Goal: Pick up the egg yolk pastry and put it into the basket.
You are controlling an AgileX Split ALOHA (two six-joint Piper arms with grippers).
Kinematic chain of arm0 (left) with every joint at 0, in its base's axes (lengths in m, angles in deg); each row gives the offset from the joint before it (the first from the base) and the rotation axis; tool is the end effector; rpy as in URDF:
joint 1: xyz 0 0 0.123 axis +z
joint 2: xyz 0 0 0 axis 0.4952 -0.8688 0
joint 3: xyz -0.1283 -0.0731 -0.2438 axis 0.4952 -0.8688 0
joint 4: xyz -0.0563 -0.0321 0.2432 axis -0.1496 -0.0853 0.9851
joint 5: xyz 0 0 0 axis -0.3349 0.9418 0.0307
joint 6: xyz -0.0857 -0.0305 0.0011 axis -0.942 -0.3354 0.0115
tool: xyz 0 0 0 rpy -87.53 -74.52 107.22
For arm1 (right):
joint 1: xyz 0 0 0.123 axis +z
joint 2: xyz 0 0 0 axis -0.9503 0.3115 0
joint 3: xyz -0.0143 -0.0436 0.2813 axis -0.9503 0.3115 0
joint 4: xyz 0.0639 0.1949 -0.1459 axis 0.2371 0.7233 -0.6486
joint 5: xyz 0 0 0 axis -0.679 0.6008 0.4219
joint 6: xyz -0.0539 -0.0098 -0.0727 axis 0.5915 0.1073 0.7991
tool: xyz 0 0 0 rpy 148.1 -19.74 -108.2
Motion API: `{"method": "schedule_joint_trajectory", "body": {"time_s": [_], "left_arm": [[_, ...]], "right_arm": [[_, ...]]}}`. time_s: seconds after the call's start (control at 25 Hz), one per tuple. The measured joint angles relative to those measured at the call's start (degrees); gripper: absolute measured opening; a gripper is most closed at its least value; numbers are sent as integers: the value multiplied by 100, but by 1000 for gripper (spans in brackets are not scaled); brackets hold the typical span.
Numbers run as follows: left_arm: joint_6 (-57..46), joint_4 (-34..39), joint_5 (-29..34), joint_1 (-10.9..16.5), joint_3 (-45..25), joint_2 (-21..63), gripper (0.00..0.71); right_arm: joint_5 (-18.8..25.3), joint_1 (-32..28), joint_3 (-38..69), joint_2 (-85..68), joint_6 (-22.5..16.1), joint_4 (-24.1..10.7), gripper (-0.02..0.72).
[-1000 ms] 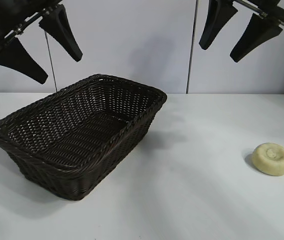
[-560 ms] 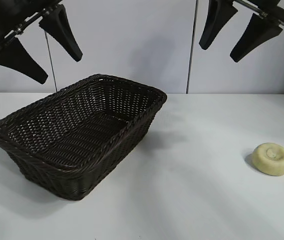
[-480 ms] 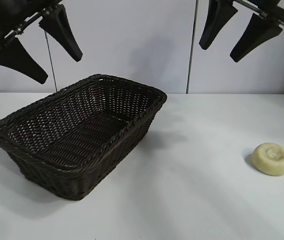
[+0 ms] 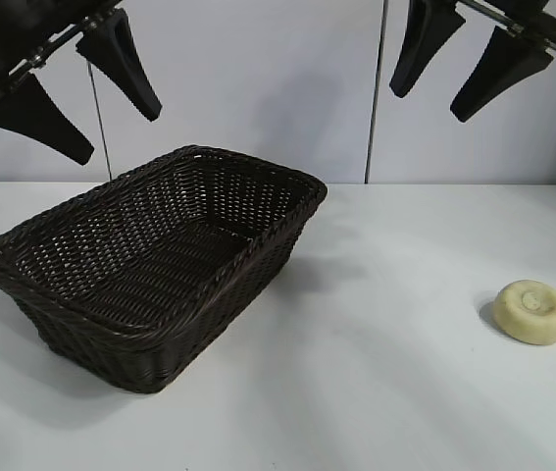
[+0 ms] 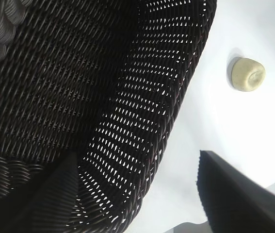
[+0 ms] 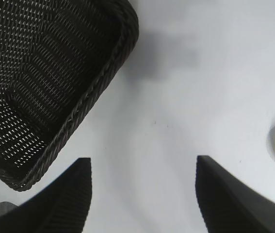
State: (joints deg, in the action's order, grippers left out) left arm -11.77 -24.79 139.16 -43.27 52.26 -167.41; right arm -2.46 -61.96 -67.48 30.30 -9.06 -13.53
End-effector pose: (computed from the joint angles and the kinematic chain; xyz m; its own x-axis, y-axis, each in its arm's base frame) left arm 0.3453 -0.1298 0.2743 -0.9741 0.0178 -0.2253 0.1390 0.8332 -0.5352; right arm 0.3696 0.0944 0.3147 -0.9565 -0.0842 -0.2793 -0.1788 0.9258 0.3332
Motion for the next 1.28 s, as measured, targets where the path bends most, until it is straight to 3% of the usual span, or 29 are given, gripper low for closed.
{"method": "schedule_joint_trajectory", "body": {"time_s": [1.04, 1.28], "left_arm": [[-5, 5, -71, 0, 0, 0, 508], [-832, 5, 129, 0, 0, 0, 508]], "right_arm": [[0, 0, 0, 0, 0, 8, 454], [0, 0, 0, 0, 0, 8, 454]]}}
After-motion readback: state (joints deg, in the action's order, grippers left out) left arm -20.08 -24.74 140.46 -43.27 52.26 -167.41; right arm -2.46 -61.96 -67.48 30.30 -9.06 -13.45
